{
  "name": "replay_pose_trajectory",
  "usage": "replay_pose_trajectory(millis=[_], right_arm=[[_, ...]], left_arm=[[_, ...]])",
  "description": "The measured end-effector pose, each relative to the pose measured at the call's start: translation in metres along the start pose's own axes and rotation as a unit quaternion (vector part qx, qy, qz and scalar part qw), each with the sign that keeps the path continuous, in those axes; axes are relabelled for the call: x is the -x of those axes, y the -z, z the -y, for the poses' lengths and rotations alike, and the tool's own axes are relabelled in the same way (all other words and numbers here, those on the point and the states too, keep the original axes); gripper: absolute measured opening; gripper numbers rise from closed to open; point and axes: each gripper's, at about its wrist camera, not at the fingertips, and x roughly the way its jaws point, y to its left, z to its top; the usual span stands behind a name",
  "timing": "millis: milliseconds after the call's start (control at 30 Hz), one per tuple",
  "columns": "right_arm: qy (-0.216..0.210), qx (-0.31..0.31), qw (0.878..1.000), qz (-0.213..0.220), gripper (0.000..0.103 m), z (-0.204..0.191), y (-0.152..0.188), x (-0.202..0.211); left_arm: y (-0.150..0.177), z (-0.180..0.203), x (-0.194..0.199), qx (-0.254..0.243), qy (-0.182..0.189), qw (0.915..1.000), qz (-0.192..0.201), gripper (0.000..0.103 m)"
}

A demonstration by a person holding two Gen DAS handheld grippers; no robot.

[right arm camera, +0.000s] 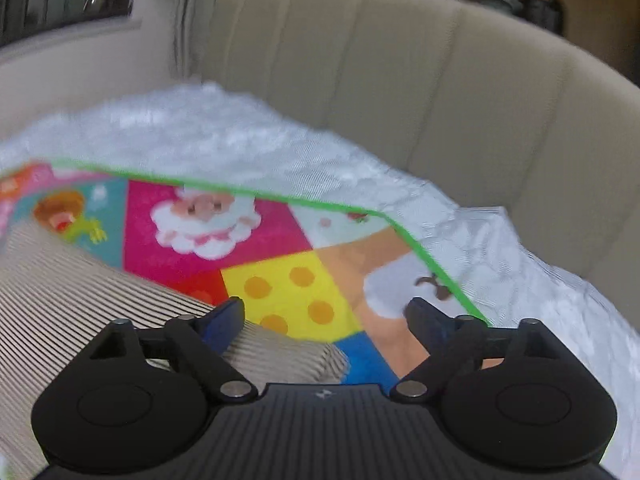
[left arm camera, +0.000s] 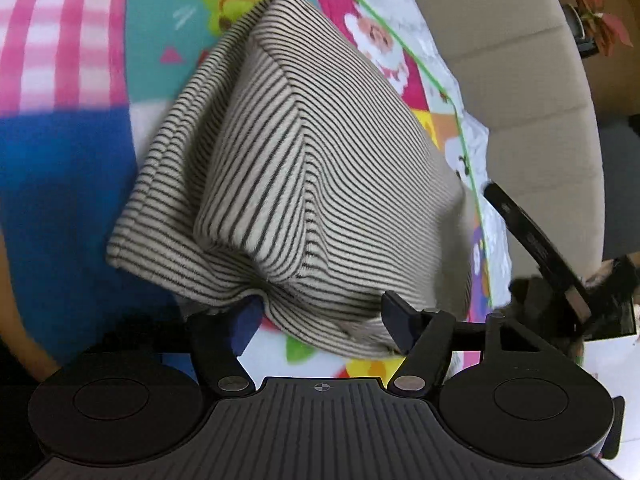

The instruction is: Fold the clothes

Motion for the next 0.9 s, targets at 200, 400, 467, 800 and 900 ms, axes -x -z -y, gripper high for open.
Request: replay_pose_trajectory(millis=[200,400,467,800,900], right_arm=[[-0.010,0.043,0.998,-0.048,0.087,-0.010,0.018,-0.026],[-0.051,0.044,0.995,-0.073,0.087,-0.006,0.047,0.003],[-0.063,0.051,0.993,-0.083,0.087,-0.012,0.054,0.016],[-0.128,-0.010,0.982,-0.139,0.103,-0.036,0.072,0.045],[-0.142,-0.054,0.976,-0.158,0.103,-0.036,0.078,0.043]], left_arm=[[-0.046,0.005,-0.004,-0.031,-0.018,0.9990,0.027,0.071],[-0.082,0.015,-0.013,-0.061,-0.035,0.9955,0.064,0.072],[-0.089,0.018,-0.016,-0.075,-0.039,0.9933,0.079,0.073],[-0.088,0.046,-0.022,-0.131,-0.094,0.9830,0.087,0.086],[-0.074,0.051,-0.017,-0.141,-0.109,0.9819,0.064,0.091]])
